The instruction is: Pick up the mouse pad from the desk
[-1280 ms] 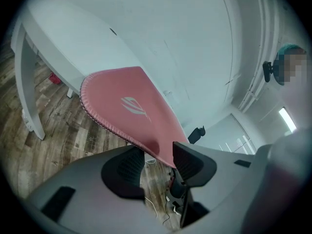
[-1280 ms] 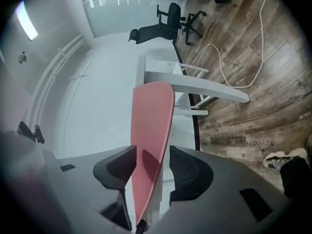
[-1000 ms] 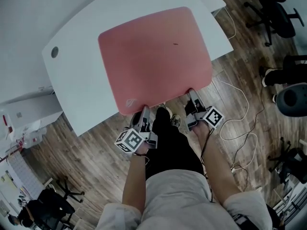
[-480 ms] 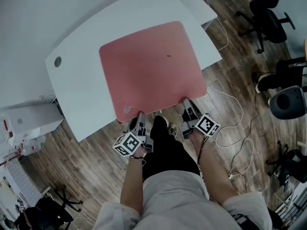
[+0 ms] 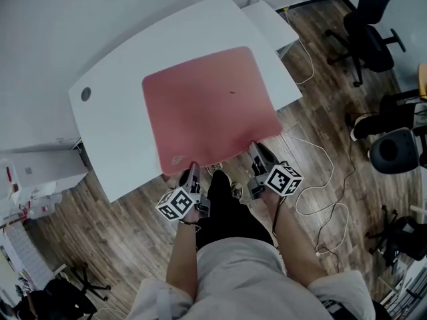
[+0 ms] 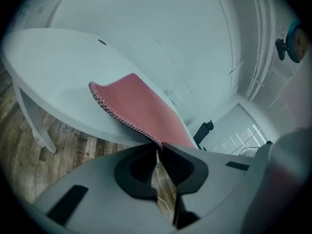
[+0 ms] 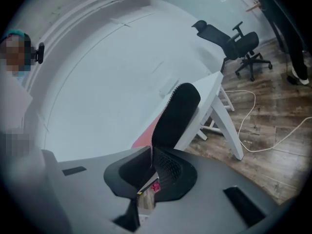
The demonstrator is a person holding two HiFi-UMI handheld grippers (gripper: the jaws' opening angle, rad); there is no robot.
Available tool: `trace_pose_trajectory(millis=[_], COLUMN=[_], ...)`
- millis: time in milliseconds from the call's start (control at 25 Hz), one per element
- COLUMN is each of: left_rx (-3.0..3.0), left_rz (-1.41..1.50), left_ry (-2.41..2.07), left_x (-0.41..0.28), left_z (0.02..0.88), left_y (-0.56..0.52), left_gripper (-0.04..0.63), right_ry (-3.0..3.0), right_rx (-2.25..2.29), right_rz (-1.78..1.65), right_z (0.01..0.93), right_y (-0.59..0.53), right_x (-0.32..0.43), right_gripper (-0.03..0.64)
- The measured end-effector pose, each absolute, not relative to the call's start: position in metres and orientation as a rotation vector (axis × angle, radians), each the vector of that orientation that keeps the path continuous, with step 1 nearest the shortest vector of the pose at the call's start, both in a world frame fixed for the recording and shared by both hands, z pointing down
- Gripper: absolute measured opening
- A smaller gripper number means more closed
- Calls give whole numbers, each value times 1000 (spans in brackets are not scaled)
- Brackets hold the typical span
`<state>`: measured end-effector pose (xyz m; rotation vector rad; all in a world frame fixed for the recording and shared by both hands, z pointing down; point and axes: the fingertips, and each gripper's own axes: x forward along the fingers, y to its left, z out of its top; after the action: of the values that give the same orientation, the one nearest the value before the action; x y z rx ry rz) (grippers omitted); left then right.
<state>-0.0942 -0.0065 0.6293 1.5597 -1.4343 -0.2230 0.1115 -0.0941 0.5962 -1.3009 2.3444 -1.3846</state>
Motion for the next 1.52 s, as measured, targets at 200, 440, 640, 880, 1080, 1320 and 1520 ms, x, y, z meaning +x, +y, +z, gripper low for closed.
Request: trace_pose_trajectory(millis=[200,440,640,880,1080,1320,1520], left_rx=[1630,1650,1661,1688,1701,1713,1758], left_rz=[-160,-143,-189,-247,-271,-272,-239], left_ry=[-1444,-1440,-1427,-1429,-1435,-1440,-1450], left_x=[-94,-95,-100,-107,-117,-131,-141], left_z=[618,607,596,577,565,556,541], left_y=[-19,-41,-61,-96,-126,-151,-171], left_gripper=[34,32,31,31,31,31,31], right_ry=[2429,2474,2492,2503,2518,2572,2601], right_rx=[-1287,-1279,-1270,-1265,-1260,-1239,-1241], right_rz=[-1334,-1311,-1291,-1260,-1235,-1186,-1145], right_z=[584,575,568,554,542,527,512], right_y=[-107,-120,-134,-157,-184,-212,-228], right_x=[99,89,83,78,72,57,46], right_gripper=[52,52,52,52,52,52,52])
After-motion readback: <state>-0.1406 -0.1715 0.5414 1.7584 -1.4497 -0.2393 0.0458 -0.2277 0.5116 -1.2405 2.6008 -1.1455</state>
